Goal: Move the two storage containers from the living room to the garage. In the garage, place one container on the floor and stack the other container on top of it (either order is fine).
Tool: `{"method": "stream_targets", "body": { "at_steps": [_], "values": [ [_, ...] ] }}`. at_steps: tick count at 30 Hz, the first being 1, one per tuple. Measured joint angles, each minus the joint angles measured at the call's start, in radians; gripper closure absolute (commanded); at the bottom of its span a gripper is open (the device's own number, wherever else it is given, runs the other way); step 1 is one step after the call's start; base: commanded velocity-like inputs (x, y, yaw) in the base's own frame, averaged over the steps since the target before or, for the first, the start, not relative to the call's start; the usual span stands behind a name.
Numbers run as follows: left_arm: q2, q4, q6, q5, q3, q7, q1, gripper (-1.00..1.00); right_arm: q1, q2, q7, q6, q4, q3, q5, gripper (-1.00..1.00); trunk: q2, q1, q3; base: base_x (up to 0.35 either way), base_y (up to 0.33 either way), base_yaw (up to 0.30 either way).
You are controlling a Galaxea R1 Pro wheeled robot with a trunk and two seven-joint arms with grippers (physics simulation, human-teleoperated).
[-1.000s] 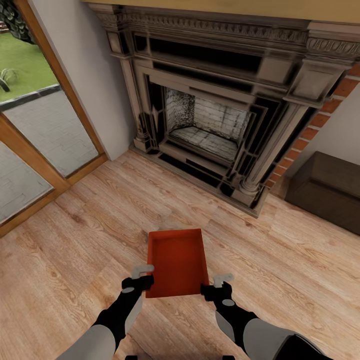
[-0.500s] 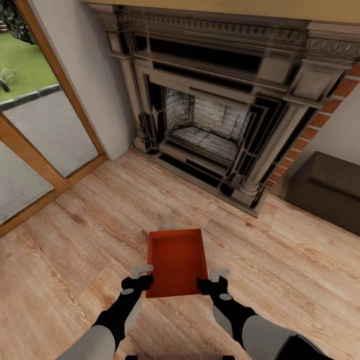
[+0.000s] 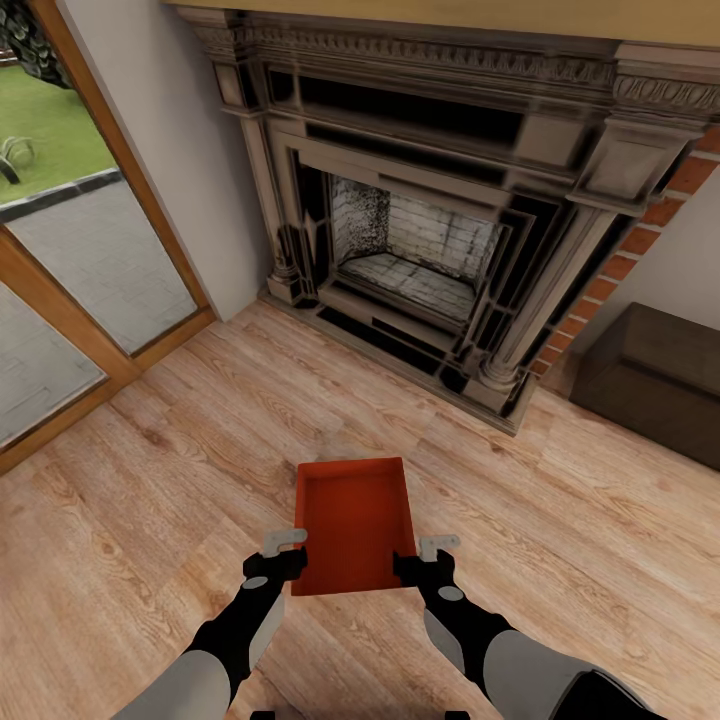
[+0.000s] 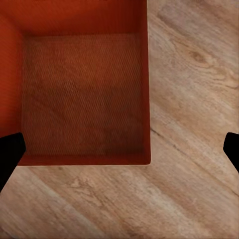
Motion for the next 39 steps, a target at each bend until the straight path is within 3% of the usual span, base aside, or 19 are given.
{"method": "stream_targets", "body": {
  "at_steps": [12,21,26,39],
  "values": [
    [0.0,0.005,0.0,0.0,-0.002,-0.001,0.0,-1.0,0.0,0.0,-0.007,-0.001,0.0,0.003,0.001,-1.0,0.0,0.0,0.0,0.0,0.0,0.0],
    [0.0,0.004,0.0,-0.001,-0.003,-0.002,0.0,-1.0,0.0,0.001,-0.123,-0.001,0.0,0.008,0.006,-1.0,0.0,0.0,0.0,0.0,0.0,0.068],
    [0.0,0.002,0.0,-0.001,-0.003,-0.002,0.0,-1.0,0.0,-0.001,-0.118,-0.047,0.001,0.016,0.014,-1.0,0.0,0.0,0.0,0.0,0.0,0.005],
    [0.0,0.001,-0.001,-0.001,-0.004,-0.002,0.0,-1.0,0.0,0.002,-0.12,-0.055,0.013,0.017,0.01,-1.0,0.0,0.0,0.0,0.0,0.0,0.051]
  ]
}}
